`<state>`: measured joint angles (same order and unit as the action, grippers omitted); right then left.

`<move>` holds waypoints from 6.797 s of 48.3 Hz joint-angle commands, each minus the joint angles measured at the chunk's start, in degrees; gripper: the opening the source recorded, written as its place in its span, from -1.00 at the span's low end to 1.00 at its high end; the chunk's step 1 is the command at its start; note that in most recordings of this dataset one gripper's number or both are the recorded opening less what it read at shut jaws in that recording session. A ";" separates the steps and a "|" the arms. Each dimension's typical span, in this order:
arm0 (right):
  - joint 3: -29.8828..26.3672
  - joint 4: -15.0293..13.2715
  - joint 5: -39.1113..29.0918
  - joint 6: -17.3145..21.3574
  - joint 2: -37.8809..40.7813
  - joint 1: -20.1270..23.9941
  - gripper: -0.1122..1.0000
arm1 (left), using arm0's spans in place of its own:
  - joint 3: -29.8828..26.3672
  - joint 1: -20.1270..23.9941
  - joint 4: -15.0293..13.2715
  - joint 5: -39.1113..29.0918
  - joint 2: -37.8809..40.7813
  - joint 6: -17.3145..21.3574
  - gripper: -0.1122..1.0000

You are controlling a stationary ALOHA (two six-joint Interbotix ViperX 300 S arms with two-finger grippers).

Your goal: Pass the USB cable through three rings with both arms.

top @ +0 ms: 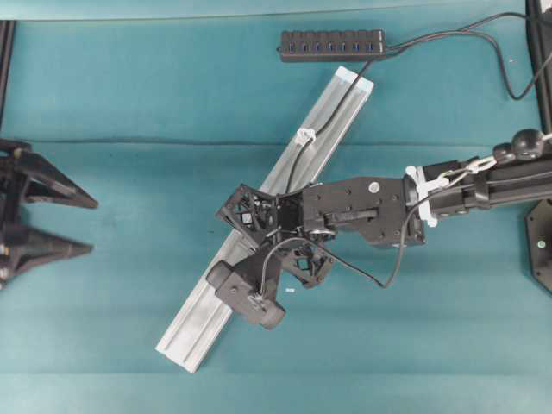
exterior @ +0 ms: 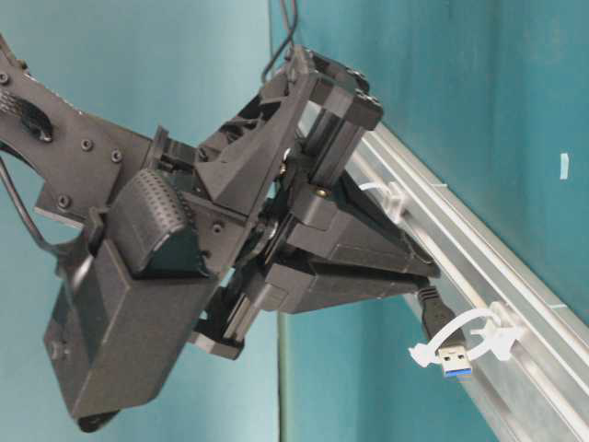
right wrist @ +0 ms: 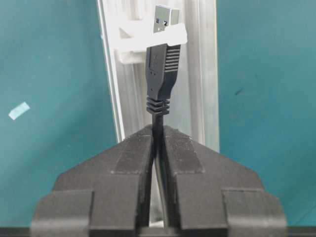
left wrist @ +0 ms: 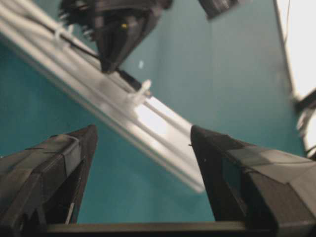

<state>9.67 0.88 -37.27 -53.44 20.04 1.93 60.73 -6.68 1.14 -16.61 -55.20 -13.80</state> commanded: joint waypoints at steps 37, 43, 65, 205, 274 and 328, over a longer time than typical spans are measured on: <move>-0.62 7.21 3.69 0.18 1.14 1.49 -0.68 | 1.05 -2.99 0.18 14.85 14.68 -7.47 0.70; -0.62 7.29 3.69 0.09 1.41 1.41 -0.68 | 0.62 -3.52 0.35 15.12 16.96 -10.02 0.70; -0.88 9.32 5.98 0.26 1.49 1.49 -0.68 | -0.97 -4.31 0.18 16.08 24.35 -19.86 0.70; -1.58 8.79 5.36 2.90 0.97 0.62 -0.68 | -11.87 -4.39 0.18 31.38 53.44 -23.38 -0.48; -1.85 8.79 0.62 6.77 -0.79 0.53 -0.36 | -12.04 -4.22 0.18 24.26 50.54 -23.29 -0.61; 4.39 8.70 -0.53 19.60 -12.66 -3.60 0.77 | -6.50 -5.19 0.35 24.17 44.56 -36.91 -0.61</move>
<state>13.36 9.49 -38.14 -34.63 9.05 -1.58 53.70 -11.16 1.23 7.29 -5.63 -49.75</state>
